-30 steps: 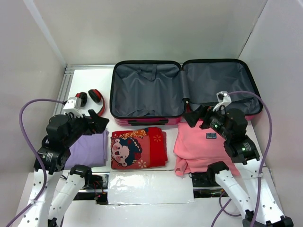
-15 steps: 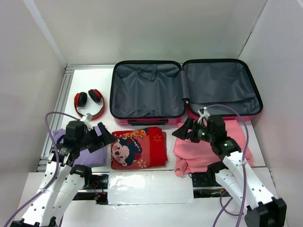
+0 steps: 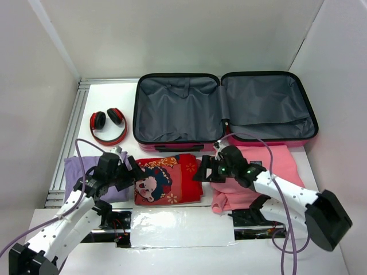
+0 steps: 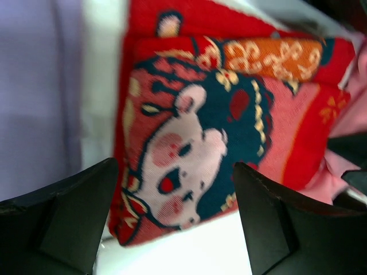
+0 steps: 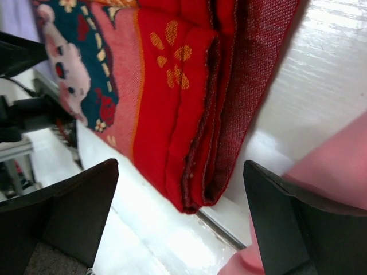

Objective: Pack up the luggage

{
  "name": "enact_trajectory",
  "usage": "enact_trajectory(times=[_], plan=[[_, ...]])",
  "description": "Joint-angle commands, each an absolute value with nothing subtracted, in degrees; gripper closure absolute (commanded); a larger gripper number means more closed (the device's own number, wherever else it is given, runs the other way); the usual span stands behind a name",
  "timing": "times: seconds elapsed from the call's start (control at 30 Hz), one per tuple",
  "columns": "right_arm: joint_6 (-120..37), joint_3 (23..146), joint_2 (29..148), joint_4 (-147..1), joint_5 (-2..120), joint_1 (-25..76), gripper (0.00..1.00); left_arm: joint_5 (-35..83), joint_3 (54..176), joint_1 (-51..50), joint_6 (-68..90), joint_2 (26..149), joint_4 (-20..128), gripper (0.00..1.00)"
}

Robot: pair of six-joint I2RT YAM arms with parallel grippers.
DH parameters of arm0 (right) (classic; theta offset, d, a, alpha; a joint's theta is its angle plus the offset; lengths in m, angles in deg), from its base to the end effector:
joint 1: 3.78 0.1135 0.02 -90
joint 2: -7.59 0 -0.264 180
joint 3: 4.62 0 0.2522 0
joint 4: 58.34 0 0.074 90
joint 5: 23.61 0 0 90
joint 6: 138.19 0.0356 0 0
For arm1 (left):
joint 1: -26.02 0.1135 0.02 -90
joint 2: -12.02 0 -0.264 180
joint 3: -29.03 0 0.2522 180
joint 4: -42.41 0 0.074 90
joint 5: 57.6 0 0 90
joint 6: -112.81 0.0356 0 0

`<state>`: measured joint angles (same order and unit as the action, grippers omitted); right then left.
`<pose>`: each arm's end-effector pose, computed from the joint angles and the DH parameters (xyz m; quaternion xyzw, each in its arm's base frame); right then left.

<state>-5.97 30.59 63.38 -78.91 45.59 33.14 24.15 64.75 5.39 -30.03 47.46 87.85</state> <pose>0.1431 0.1233 0.1726 -0.0332 0.8980 0.3858 0.2088 0.1237 -0.0520 0.1904 -0.2294 0.8934 -0.2808 0.2651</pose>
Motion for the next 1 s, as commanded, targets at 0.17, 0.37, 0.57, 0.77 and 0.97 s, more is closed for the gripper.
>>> enact_trajectory(times=[0.17, 0.37, 0.57, 0.77, 0.97], plan=[[-5.04, 34.63, 69.37, -75.09, 60.84, 39.37, 0.02, 32.93, 61.08, 4.75, -30.19, 47.7, 80.09, 0.08], [-3.2, 29.02, 71.13, -68.43, 60.86, 39.9, 0.02, 32.93, 57.39, 4.75, -27.03, 50.51, 74.19, 0.09], [-3.19, 31.19, 81.04, -63.22, 62.51, 43.23, 0.09, 31.0, 53.61, 4.22, -27.03, 51.04, 69.26, 0.14], [-2.32, 33.49, 88.79, -60.77, 64.8, 46.75, 0.14, 32.23, 53.08, 3.69, -28.08, 51.74, 68.74, 0.21], [0.85, 31.02, 91.7, -59.62, 64.81, 46.75, 0.34, 33.37, 53.08, 2.55, -29.4, 57.27, 66.9, 0.44]])
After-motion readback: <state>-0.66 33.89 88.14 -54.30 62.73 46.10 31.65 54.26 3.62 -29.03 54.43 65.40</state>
